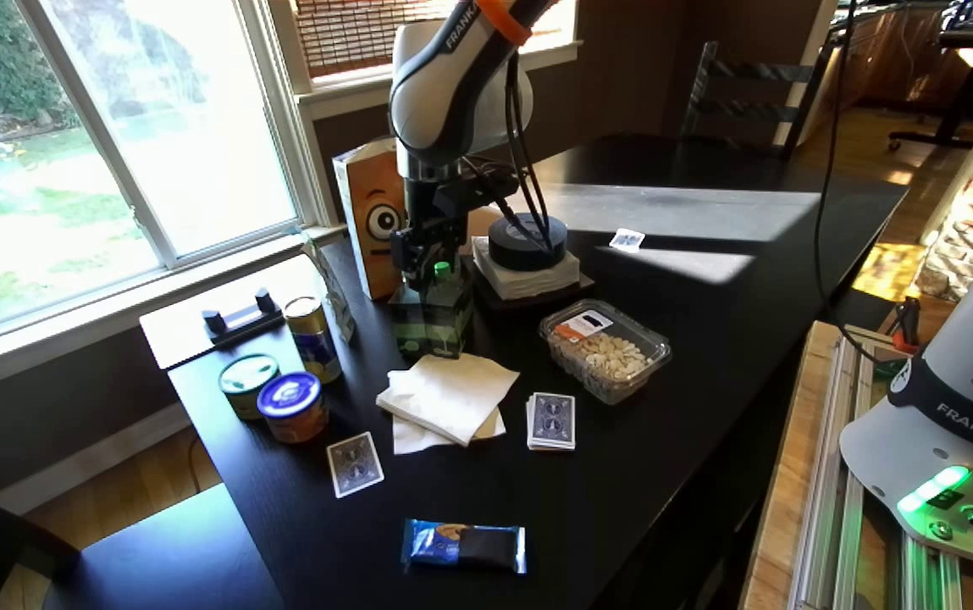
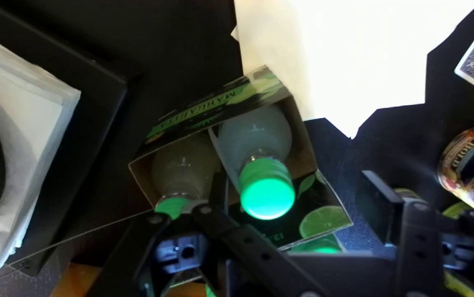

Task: Take one bottle out of the carton and place it on the table

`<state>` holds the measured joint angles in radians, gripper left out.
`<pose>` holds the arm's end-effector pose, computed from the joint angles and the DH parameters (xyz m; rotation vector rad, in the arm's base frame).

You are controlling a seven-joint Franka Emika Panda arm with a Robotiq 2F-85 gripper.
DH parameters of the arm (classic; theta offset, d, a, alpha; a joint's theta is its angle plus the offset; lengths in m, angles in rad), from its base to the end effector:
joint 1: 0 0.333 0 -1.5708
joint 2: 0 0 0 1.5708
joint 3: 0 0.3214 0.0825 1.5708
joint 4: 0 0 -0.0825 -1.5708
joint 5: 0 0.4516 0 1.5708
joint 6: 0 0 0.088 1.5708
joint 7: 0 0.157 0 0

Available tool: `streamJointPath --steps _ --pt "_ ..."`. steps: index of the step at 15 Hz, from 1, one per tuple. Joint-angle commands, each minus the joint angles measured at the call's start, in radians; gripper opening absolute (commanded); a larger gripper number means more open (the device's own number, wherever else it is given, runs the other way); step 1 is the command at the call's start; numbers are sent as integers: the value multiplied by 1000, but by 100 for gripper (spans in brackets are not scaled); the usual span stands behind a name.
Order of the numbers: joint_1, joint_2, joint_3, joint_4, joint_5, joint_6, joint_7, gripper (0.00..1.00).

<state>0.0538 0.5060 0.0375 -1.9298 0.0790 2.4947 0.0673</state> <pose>0.6778 0.0644 0.1327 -3.0679 0.0658 -0.0817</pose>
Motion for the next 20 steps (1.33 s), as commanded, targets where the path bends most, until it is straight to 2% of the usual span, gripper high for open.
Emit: streamJointPath --steps 1,5,6,7,9,11,13,14,15,16,19,20 --pt "4 31 -16 49 -31 -14 -3 68" --pt "-3 10 -16 36 -30 -34 -12 56" --pt "-2 8 -16 32 -32 -36 -12 40" --pt "0 6 -18 29 -36 -45 -11 32" --pt "-1 0 -18 23 -36 -74 -14 75" --pt "-5 -6 -15 22 -35 -111 -24 83" --pt "-13 -11 -7 22 -27 -147 -46 97" --pt "-13 -11 -7 23 -28 -152 -53 99" --pt "-16 -9 -5 22 -25 -142 -64 92" --pt "-16 -7 -5 22 -25 -130 -70 88" --pt "-18 2 -5 27 -22 -111 -79 61" --pt "-18 4 -5 29 -23 -110 -81 59"
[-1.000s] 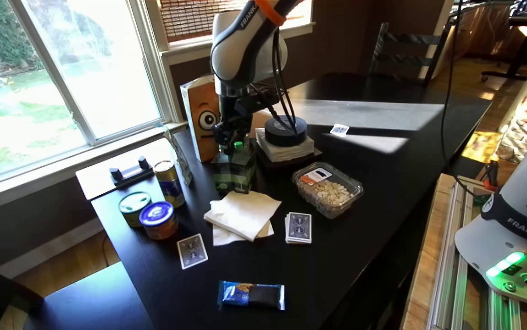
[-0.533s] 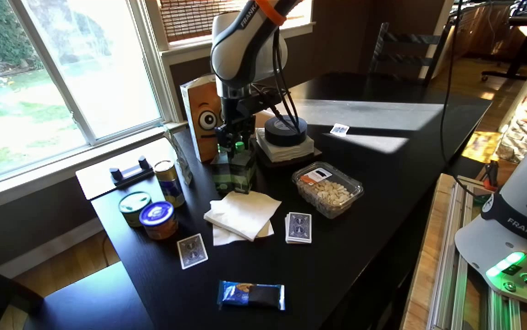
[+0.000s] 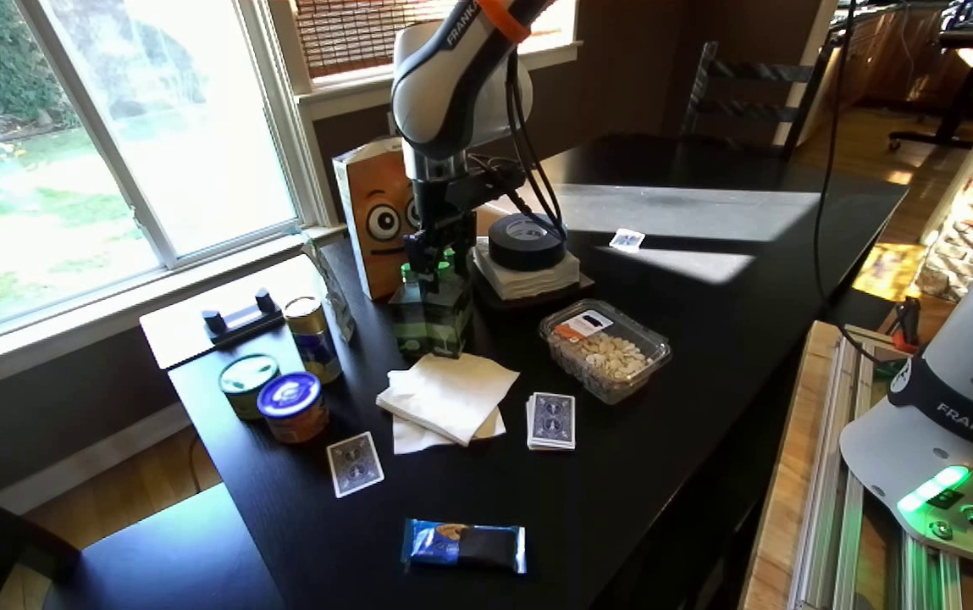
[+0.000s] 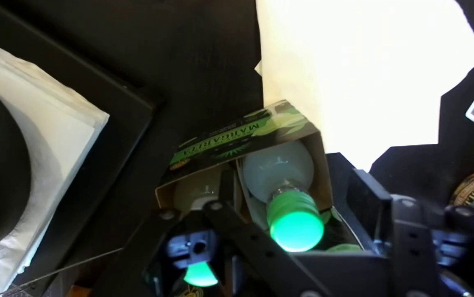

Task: Take one bottle out of the carton and place it on the table

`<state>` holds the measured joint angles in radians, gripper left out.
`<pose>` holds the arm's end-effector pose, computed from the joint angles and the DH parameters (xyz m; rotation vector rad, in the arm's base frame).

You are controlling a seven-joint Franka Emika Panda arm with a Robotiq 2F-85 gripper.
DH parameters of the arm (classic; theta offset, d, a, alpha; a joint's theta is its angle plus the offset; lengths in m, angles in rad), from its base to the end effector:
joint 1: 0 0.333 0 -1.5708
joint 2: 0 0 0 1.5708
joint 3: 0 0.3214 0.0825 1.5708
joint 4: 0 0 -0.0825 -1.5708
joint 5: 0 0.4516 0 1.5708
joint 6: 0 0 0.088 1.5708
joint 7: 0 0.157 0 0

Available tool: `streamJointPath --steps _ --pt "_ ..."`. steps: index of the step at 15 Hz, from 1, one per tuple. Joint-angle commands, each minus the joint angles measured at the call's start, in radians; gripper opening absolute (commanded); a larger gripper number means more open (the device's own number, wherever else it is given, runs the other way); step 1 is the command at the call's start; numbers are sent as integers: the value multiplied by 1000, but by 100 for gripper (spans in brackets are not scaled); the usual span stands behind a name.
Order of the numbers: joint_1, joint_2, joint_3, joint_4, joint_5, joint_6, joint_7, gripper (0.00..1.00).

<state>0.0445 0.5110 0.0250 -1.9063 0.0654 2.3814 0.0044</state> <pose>0.6707 0.0499 0.1296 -3.0858 -0.0215 0.0587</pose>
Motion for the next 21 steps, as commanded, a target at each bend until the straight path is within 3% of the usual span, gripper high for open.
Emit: streamJointPath --steps 1,4,6,7,9,16,21 --pt "-9 0 8 5 -9 7 -20 54" --pt "-8 -2 8 0 -9 24 -19 43" --pt "-10 -5 11 -5 -4 40 -25 19" --pt "-11 -6 13 -7 -2 49 -28 18" --pt "-6 -8 8 -11 -10 57 -19 5" --pt "40 -194 8 -135 -31 46 44 7" --pt "118 -356 15 -179 -158 53 157 7"
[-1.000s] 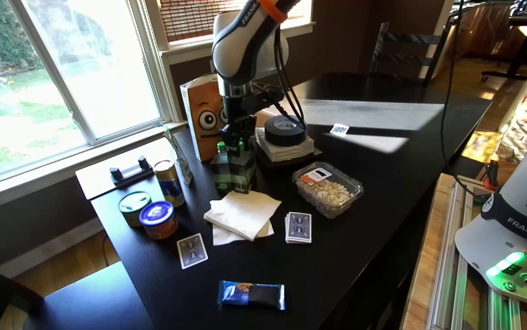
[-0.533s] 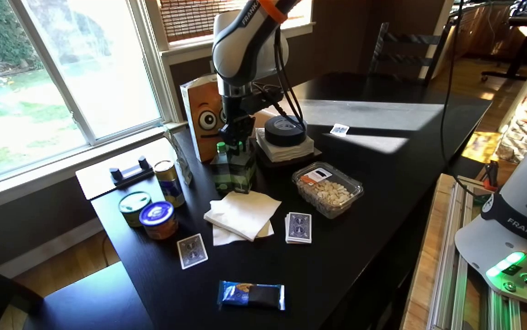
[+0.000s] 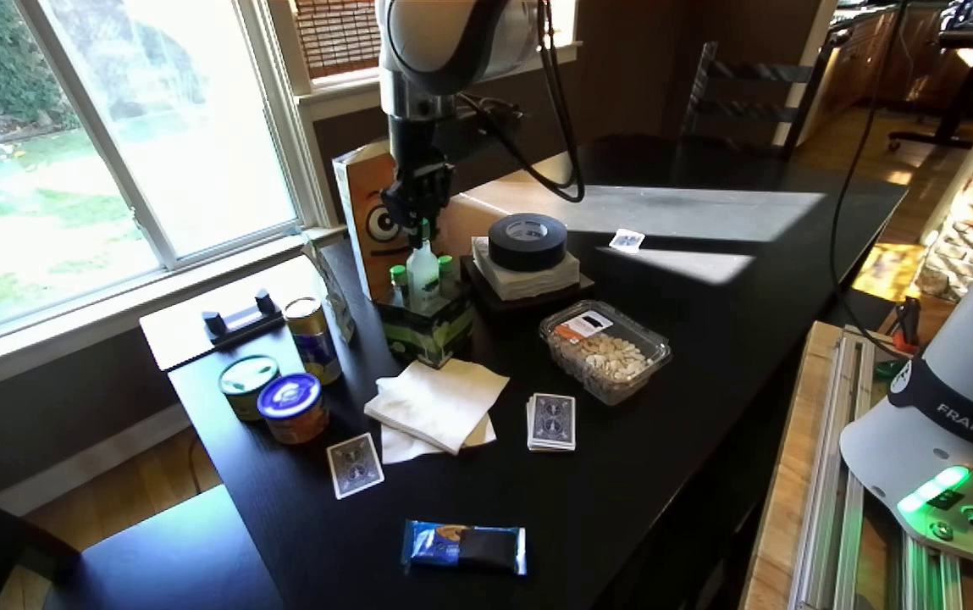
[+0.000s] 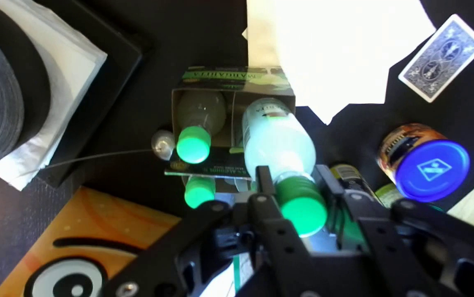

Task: Take one bottle out of the carton and place it on the table

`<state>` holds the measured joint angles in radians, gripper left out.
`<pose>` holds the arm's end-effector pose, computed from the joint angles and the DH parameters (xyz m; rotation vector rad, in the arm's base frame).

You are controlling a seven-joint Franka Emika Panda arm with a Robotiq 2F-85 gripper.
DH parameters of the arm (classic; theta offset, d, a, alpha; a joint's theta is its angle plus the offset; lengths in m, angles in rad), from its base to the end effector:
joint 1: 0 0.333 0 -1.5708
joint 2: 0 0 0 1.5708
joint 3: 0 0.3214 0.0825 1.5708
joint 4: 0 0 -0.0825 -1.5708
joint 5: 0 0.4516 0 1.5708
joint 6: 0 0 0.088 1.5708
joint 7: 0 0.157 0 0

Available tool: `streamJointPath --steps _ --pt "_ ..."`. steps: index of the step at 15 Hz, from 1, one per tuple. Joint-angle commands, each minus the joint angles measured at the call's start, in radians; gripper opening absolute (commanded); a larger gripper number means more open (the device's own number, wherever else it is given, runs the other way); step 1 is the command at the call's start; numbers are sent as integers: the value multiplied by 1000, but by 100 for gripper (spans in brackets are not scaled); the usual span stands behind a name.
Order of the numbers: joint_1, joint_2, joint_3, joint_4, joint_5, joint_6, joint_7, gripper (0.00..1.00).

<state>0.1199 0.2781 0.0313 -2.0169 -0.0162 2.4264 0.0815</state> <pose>0.6608 0.1001 0.2380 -3.1200 -0.1240 -0.2048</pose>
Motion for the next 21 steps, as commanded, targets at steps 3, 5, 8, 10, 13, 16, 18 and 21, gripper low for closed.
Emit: streamJointPath --steps 3,5,8,10,13,16,18,21 --pt "72 -185 44 -88 -127 -3 118 7" --pt "84 -212 68 -104 -145 -15 133 7" --pt "84 -235 98 -150 -127 -25 117 7" --pt "75 -235 99 -182 -139 -27 128 7" --pt "41 -232 78 -225 -89 -12 125 7" --pt "-15 -239 45 -263 38 14 81 7" --pt "-51 -223 21 -272 107 42 69 7" --pt "-97 -203 -13 -287 165 67 63 7"
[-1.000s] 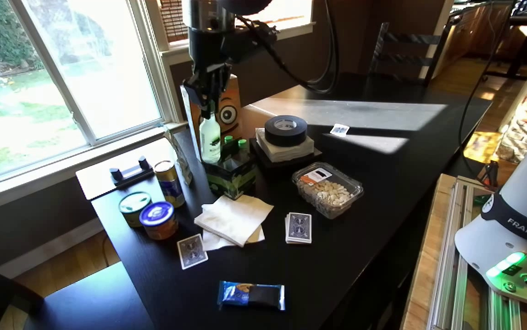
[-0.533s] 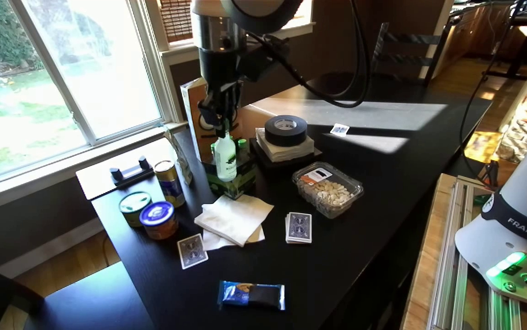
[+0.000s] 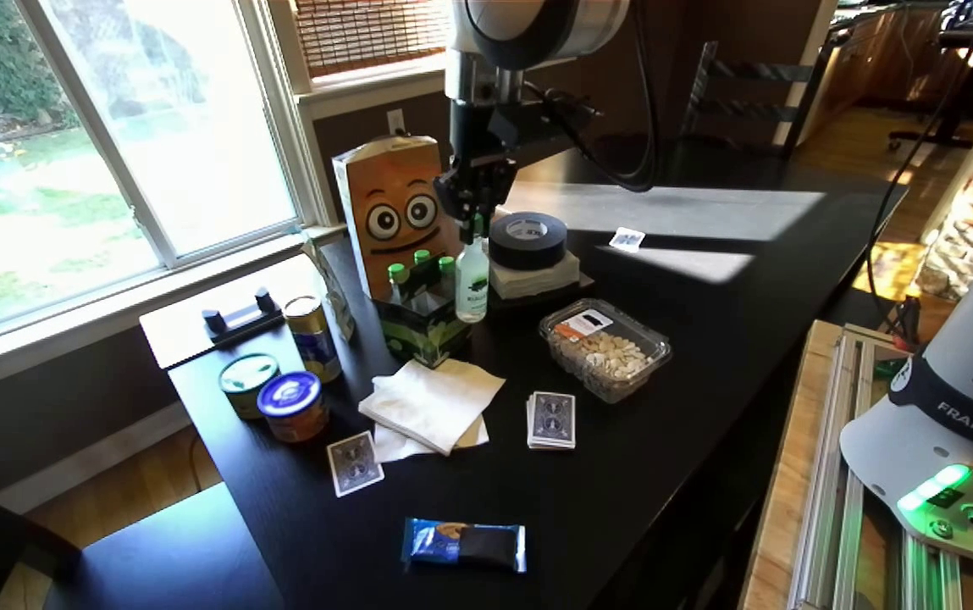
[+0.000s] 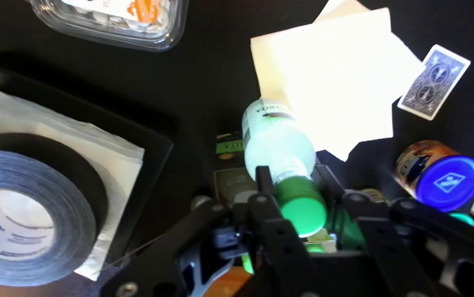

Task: Take one bottle out of the carton and place it on the table

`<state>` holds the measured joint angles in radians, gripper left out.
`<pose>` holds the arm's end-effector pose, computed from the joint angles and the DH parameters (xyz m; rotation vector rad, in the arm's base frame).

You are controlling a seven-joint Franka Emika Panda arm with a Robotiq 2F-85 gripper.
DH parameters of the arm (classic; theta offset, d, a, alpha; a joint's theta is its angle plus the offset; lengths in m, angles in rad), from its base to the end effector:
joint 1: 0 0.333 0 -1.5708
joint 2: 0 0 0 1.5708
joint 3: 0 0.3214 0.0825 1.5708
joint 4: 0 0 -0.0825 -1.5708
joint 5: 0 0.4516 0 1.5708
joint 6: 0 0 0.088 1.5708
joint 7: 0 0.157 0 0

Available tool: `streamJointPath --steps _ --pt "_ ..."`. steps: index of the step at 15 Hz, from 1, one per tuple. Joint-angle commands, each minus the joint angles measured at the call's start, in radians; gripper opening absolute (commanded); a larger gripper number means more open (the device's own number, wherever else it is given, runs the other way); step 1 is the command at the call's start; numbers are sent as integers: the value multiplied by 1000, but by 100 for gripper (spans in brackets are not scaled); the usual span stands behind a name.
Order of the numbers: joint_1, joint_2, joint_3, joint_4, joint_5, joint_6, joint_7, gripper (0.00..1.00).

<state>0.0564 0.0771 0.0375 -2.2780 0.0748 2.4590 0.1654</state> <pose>0.5860 0.0577 0.2396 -3.0658 0.1955 -0.1478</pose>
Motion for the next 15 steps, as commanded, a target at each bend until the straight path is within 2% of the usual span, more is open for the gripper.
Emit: streamJointPath --steps 1,7,11,15 --pt "-45 5 -29 -33 79 50 -20 7" --pt "-55 96 -71 -83 -5 157 63 7" --pt "-46 154 -71 -99 7 251 61 7" --pt "-24 194 -93 -93 -27 268 100 7"
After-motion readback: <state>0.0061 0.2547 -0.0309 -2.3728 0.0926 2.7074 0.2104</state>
